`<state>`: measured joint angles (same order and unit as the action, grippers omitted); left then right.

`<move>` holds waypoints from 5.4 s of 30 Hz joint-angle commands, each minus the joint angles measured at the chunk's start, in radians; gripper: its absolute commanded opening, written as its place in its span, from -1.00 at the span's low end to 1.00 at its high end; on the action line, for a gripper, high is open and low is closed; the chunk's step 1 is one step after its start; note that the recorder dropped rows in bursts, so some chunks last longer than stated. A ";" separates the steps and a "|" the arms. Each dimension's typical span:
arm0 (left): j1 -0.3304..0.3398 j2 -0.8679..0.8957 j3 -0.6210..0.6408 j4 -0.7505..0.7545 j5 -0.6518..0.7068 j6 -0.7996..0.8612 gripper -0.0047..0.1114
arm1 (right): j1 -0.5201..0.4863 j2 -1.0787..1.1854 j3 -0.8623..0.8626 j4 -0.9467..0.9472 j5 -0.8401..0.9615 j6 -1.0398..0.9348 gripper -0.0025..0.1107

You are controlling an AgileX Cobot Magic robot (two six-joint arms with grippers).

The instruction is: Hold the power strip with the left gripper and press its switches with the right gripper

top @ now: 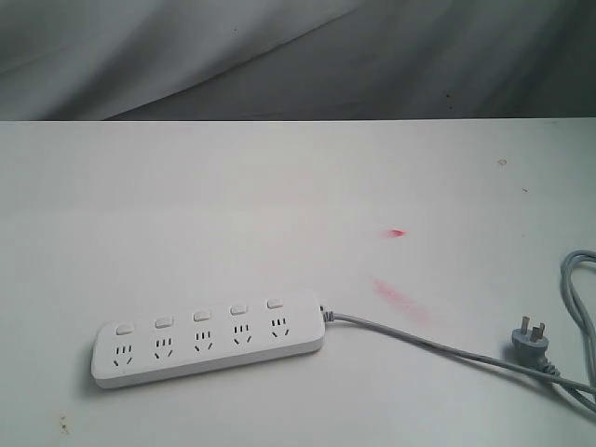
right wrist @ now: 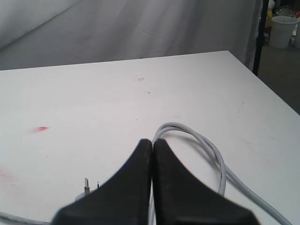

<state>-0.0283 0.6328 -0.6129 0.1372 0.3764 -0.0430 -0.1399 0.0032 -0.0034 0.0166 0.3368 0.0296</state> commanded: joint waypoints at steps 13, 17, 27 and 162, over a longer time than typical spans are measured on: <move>-0.032 0.280 -0.264 -0.181 0.147 0.138 -0.92 | 0.004 -0.003 0.003 0.002 -0.011 0.001 -0.96; -0.032 0.280 -0.264 -0.182 0.142 0.185 -0.92 | 0.004 -0.003 0.003 0.002 -0.011 0.001 -0.96; -0.029 0.280 -0.253 -0.904 0.257 1.199 -0.92 | 0.004 -0.003 0.003 0.002 -0.011 0.004 -0.96; 0.095 1.157 -0.217 -0.658 0.346 1.696 0.88 | 0.004 -0.003 0.003 0.002 -0.011 0.002 -0.96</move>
<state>0.0655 1.7758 -0.8255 -0.5086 0.7369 1.6409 -0.1399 0.0032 -0.0034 0.0166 0.3350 0.0296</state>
